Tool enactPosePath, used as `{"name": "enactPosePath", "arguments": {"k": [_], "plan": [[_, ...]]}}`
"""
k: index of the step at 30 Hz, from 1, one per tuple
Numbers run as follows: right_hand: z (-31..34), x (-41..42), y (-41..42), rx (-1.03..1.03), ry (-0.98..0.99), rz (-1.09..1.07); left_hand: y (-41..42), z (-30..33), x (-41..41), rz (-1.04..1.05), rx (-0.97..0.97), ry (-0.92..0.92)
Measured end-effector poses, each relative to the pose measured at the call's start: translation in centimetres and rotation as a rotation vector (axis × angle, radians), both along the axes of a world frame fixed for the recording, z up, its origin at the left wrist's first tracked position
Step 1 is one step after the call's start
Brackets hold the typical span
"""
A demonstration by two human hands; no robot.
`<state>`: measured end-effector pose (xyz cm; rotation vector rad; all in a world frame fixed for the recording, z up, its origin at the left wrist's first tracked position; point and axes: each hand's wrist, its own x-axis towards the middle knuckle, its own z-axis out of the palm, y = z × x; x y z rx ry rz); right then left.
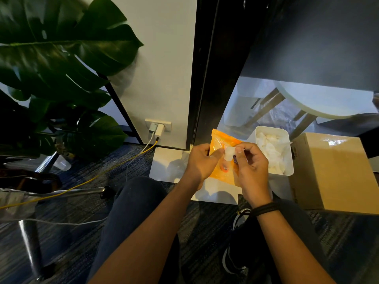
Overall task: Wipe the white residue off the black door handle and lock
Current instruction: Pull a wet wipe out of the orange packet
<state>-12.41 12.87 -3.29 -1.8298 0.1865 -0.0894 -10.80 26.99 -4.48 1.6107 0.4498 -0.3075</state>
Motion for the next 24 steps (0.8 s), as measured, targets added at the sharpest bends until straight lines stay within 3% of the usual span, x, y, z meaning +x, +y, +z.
{"name": "enactPosePath", "arguments": {"k": [6, 9, 24], "plan": [[0.9, 0.6, -1.3, -0.433, -0.2, 0.23, 0.4, -0.3, -0.1, 0.018, 0.107, -0.09], [0.5, 0.6, -1.5, -0.491, -0.216, 0.246, 0.3, -0.5, -0.2, 0.0, 0.144, -0.109], [0.3, 0.2, -0.2, 0.124, -0.068, 0.015, -0.1, -0.2, 0.1, -0.006, 0.092, -0.014]]}}
